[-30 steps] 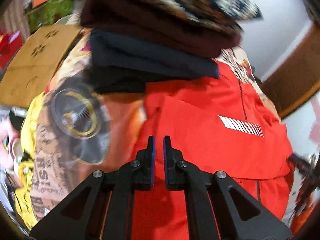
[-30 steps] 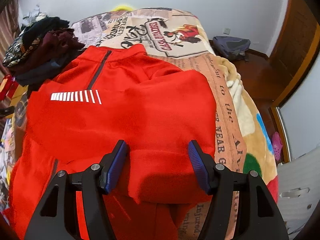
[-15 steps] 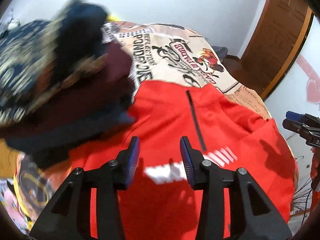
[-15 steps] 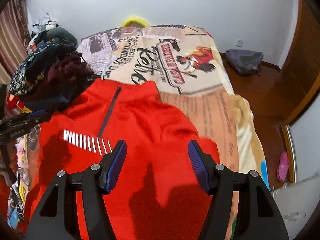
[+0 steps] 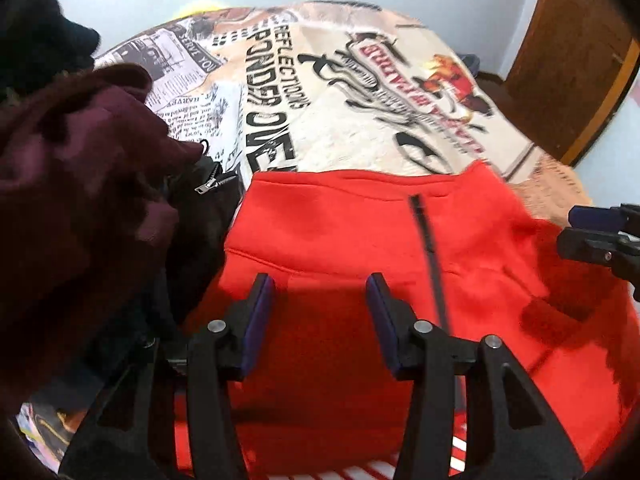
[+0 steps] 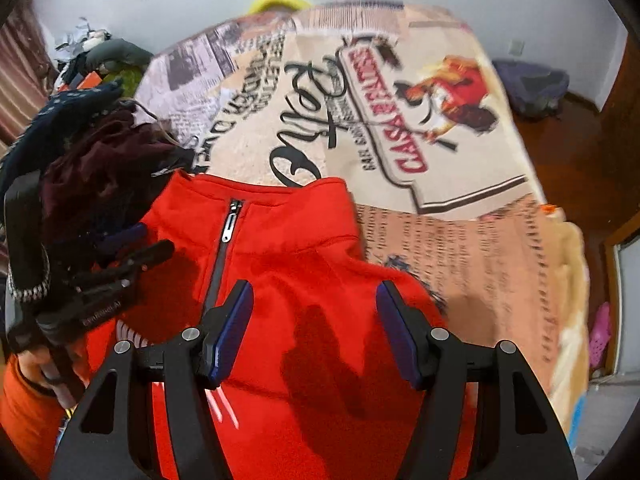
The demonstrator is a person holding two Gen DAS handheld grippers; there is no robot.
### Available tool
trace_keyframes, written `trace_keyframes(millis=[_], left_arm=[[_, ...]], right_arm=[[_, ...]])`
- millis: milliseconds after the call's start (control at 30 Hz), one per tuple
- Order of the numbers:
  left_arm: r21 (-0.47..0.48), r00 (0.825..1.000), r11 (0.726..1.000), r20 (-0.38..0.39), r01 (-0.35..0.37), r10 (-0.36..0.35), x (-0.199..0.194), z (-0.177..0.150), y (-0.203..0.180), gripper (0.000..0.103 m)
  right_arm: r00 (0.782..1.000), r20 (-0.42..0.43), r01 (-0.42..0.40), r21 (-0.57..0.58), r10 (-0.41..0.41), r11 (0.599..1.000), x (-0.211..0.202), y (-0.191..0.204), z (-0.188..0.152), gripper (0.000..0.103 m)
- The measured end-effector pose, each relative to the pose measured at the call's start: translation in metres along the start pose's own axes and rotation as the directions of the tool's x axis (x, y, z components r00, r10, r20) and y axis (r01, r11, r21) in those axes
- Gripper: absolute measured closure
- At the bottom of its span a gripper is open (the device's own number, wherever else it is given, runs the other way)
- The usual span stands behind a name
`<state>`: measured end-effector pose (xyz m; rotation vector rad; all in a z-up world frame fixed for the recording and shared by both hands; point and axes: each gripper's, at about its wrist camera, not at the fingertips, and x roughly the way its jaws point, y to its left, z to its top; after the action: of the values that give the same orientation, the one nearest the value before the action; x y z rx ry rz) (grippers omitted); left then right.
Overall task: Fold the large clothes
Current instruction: 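Grasp the jacket collar with the left tool while the right tool grasps it too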
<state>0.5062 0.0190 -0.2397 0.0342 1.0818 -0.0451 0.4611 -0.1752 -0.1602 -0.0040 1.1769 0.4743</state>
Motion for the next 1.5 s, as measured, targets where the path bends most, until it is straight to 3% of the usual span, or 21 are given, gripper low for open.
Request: trace_keyframes(millis=[200,367,467,567,600,700,867,1067,1300,1500], left_arm=[[0.027,1.0,0.999,0.008,0.026,-0.027,0.018,0.004,0.001,0.054],[0.038,0.998,0.997,0.014,0.064,-0.065,0.018,0.003,0.002,0.054],[0.041,0.996,0.996,0.023,0.083,-0.084,0.019,0.002,0.001,0.058],[0.045,0.994,0.994,0.033,0.101,-0.102,0.016,0.0,-0.001,0.077],[0.05,0.995,0.994,0.034,0.094,-0.096,0.015,-0.001,-0.003,0.082],[0.081,0.997,0.995,0.043,0.053,-0.057,0.008,-0.005,-0.011,0.094],[0.093,0.996,0.995,0.083,0.027,-0.035,-0.022,-0.012,-0.019,0.095],[0.098,0.982,0.994,0.177,0.046,-0.063,-0.092,-0.029,-0.022,0.095],[0.158,0.967,0.986,0.236,0.06,-0.097,-0.165,-0.079,-0.032,0.095],[0.197,0.969,0.978,0.224,0.062,-0.106,-0.193,-0.132,-0.04,0.095]], right_arm=[[0.995,-0.071,0.063,-0.031,-0.065,0.998,0.047,-0.002,0.019,0.043],[0.996,-0.085,0.036,-0.024,-0.038,0.999,0.069,-0.001,0.018,0.044],[0.998,-0.058,0.015,-0.048,-0.018,0.999,0.065,0.003,0.013,0.059],[0.997,-0.046,0.052,-0.067,-0.055,0.996,0.06,0.008,0.009,0.09],[0.998,-0.038,0.055,-0.083,-0.058,0.995,0.056,0.01,0.007,0.095],[0.998,0.02,0.066,-0.107,-0.064,0.992,0.036,0.018,0.001,0.096],[0.995,0.097,0.025,-0.109,-0.015,0.994,-0.011,0.032,-0.009,0.097],[0.984,0.175,0.01,-0.142,0.015,0.99,-0.062,0.051,-0.026,0.097],[0.975,0.22,0.006,-0.21,0.041,0.978,-0.113,0.074,-0.077,0.097],[0.977,0.204,-0.013,-0.228,0.061,0.974,-0.13,0.082,-0.129,0.097]])
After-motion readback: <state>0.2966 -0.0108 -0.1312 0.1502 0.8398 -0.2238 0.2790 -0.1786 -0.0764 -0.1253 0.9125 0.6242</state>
